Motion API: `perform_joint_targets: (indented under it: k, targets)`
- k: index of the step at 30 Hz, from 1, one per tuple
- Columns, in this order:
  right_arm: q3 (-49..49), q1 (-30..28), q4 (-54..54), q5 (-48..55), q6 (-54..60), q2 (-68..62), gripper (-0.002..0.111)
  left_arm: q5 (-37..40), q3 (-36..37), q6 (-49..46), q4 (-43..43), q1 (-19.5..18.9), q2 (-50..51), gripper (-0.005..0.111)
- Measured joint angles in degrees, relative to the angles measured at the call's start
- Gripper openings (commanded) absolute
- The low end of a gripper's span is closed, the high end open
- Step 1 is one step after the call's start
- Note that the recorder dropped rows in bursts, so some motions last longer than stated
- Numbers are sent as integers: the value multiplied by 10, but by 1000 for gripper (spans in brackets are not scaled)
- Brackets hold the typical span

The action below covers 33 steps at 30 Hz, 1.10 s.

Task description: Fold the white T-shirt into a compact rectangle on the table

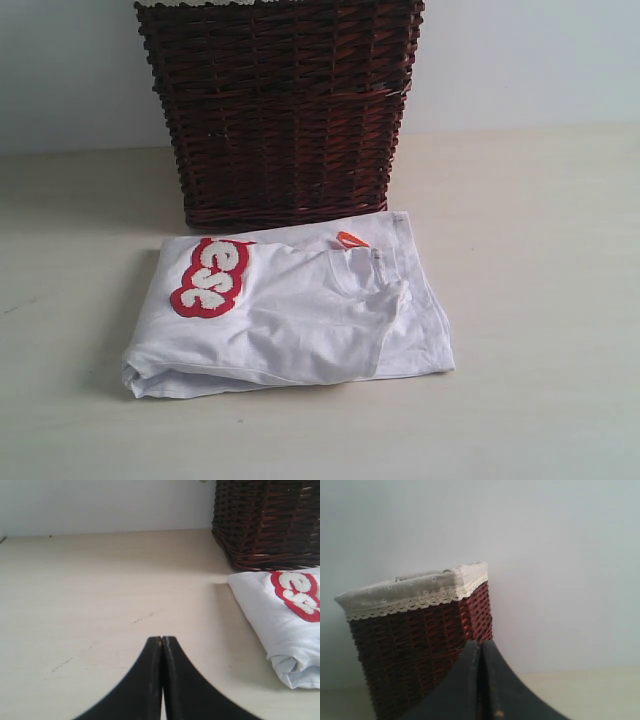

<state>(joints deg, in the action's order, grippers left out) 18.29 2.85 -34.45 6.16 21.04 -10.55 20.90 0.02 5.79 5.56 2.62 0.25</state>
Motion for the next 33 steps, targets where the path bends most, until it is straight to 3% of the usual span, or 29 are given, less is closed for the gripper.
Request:
perform_joint_targets:
  k: [10,15,20,26,33]
  targets:
    - [-120,-7,166,-145,-52,103,0,0,0,0,0,0,0,0]
    - [-168,-65,242,-149,-145,103,0,0,0,0,0,0,0,0]
    - [-180,-102,285,-83,-192,103,0,0,0,0,0,0,0,0]
    - [-180,-106,335,80,-198,103,0,0,0,0,1,0,0,0]
    - [-180,-106,339,99,-200,103,0,0,0,0,1,0,0,0]
